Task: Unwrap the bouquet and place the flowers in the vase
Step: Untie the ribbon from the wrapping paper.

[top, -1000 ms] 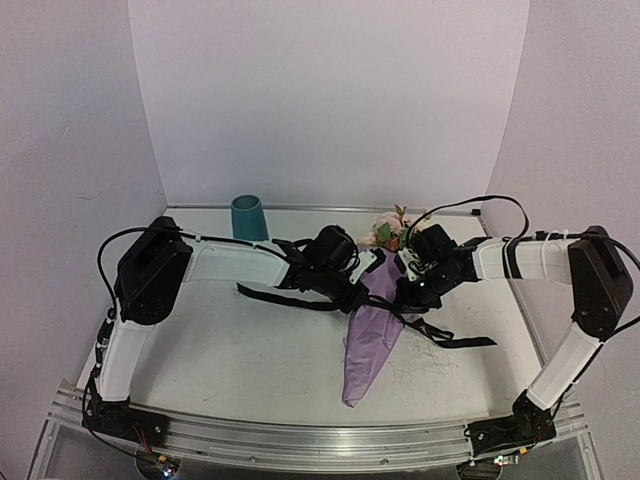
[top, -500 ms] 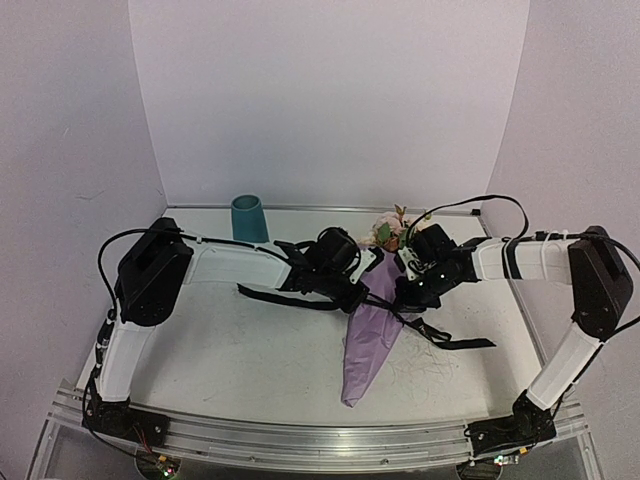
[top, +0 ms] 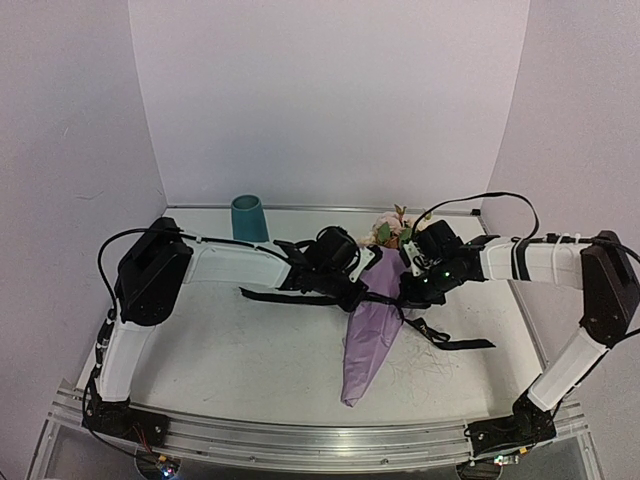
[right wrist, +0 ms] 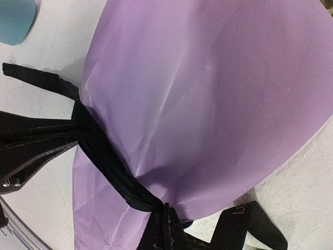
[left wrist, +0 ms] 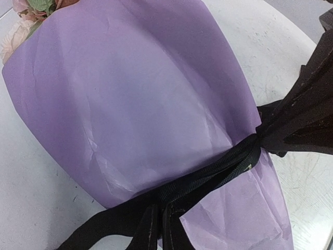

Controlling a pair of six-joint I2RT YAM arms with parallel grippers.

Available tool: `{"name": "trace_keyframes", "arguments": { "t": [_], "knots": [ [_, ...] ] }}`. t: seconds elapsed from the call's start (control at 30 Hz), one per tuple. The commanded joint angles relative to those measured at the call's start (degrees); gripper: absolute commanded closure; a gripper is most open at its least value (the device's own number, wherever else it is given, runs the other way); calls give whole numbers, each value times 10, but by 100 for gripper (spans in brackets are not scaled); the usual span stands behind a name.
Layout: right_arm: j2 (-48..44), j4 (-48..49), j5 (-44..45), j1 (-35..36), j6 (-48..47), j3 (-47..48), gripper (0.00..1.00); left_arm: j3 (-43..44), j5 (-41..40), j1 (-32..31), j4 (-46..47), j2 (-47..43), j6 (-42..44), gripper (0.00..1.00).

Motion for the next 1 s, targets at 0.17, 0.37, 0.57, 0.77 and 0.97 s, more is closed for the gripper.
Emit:
{"name": "trace_keyframes", "arguments": {
  "t": [0.17, 0.37, 0.57, 0.77, 0.97],
  "knots": [
    [1, -39, -20, 1, -27, 19, 88, 50, 40, 9, 1, -21, -18, 94],
    [7, -28, -40, 1, -33, 21, 79, 51, 44, 9, 1, -19, -20, 98],
    [21, -22, -50, 1, -40, 28, 74, 52, 39, 9, 1, -18, -24, 100],
    [30, -22, -43, 1, -43, 43, 64, 47, 3, 11, 0, -22, -42, 100],
    [44, -22, -29, 1, -42, 57, 62, 39, 6, 14, 1, -26, -59, 100]
  ]
}}
